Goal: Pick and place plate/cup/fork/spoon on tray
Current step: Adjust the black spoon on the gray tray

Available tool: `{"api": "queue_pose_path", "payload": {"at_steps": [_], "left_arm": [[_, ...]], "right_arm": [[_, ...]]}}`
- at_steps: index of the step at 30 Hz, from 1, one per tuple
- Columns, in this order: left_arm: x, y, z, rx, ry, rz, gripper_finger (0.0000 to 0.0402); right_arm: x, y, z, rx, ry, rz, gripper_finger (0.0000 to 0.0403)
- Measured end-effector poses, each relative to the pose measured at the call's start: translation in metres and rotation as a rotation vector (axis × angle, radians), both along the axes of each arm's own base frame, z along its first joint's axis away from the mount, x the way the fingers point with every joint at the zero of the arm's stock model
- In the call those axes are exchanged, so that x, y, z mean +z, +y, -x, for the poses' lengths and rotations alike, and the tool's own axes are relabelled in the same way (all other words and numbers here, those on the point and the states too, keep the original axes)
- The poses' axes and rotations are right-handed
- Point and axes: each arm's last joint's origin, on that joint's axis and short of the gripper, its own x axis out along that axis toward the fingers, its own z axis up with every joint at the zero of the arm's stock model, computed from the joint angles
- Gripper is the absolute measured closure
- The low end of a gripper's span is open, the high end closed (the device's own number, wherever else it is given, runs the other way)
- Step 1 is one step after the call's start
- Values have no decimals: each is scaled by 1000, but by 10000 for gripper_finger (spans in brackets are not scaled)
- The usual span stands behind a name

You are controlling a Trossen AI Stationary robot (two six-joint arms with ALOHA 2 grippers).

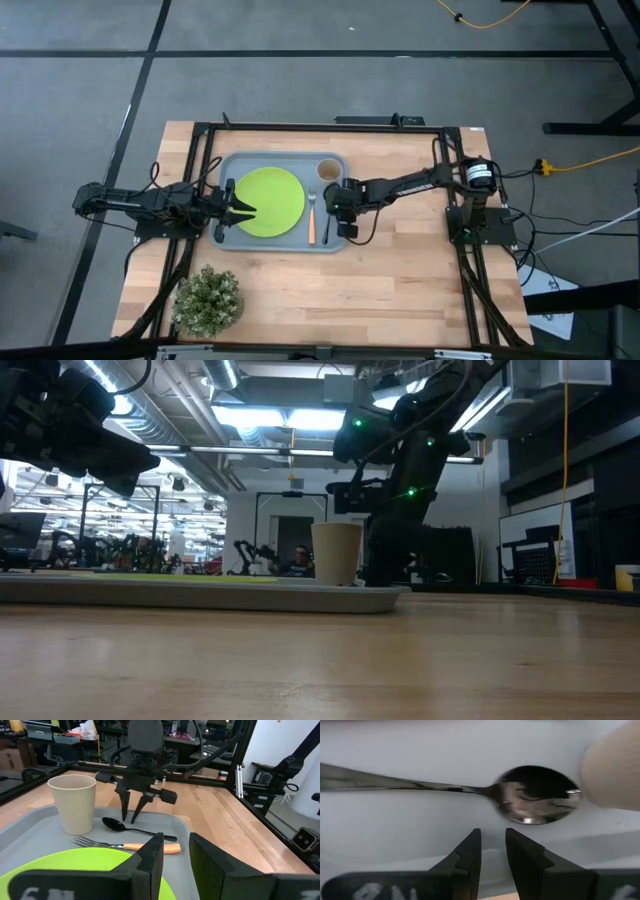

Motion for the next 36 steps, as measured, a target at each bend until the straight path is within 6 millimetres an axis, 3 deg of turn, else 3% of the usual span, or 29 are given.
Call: {"api": "queue_pose_path", "payload": {"at_steps": [14, 36], "left_arm": [[0, 0, 0, 0, 0, 0, 315], [0, 0, 0, 0, 0, 0, 315]], "right_arm": [[0, -23, 2, -20, 6, 18, 309], [2, -26, -4, 6, -61, 7, 309]]}}
